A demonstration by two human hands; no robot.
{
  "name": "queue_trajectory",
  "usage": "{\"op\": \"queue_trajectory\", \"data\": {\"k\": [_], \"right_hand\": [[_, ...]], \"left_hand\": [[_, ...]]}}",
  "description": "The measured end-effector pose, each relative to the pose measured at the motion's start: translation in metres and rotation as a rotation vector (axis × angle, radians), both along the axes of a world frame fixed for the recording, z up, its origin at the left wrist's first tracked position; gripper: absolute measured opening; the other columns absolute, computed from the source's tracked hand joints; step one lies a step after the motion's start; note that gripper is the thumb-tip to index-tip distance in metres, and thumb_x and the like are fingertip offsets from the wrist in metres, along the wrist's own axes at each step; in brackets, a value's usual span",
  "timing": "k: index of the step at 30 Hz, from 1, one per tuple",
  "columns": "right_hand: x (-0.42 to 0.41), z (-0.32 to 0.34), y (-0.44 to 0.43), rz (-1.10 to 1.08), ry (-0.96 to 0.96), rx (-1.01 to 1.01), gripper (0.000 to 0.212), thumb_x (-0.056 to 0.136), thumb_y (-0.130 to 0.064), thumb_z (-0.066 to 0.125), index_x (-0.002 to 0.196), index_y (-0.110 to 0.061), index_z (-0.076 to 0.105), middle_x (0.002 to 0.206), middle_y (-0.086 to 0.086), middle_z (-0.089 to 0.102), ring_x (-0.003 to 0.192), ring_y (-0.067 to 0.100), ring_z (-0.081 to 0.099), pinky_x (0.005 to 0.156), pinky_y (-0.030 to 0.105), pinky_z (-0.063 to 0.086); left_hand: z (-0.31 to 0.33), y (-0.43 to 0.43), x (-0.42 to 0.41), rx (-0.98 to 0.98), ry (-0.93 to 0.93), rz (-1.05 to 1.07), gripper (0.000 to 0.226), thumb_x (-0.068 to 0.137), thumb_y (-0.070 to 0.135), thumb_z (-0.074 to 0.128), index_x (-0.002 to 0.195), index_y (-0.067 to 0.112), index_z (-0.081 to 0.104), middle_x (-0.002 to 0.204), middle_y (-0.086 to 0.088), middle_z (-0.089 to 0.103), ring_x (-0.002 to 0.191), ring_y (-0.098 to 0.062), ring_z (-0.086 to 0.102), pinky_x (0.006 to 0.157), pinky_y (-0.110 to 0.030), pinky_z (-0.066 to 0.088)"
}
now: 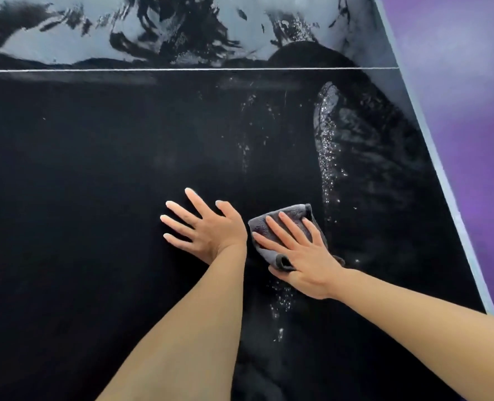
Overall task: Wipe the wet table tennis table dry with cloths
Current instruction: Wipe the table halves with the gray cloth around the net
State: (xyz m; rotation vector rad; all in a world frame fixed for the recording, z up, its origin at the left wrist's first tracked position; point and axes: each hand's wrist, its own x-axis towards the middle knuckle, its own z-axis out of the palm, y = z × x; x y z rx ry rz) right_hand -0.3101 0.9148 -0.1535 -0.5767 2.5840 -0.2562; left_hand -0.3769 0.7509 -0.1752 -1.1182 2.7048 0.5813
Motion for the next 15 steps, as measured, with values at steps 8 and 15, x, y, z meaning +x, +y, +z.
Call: {"op": "queue_trajectory", "data": {"k": [8, 15], "right_hand": [[0.163, 0.003, -0.045, -0.077, -0.050, -0.047, 0.064, 0.099, -0.057, 0.027, 0.148, -0.058, -0.013, 0.160, -0.018, -0.026, 0.145, 0.009, -0.034, 0.117, 0.046, -0.021], [0.267, 0.023, -0.083, -0.205, -0.201, -0.148, 0.055, 0.101, -0.054, 0.027, 0.148, -0.062, 0.000, 0.157, -0.029, -0.024, 0.140, -0.004, -0.037, 0.115, 0.035, -0.025]], "left_hand": [[0.017, -0.036, 0.021, 0.276, -0.017, -0.321, 0.070, 0.096, 0.045, 0.044, 0.159, 0.040, 0.013, 0.169, 0.002, -0.011, 0.153, -0.027, -0.021, 0.118, -0.057, -0.016], [0.025, -0.126, 0.125, 0.338, -0.003, -0.711, 0.060, 0.096, 0.029, 0.056, 0.153, 0.034, 0.037, 0.169, 0.002, 0.010, 0.156, -0.021, -0.003, 0.124, -0.042, -0.001]]}}
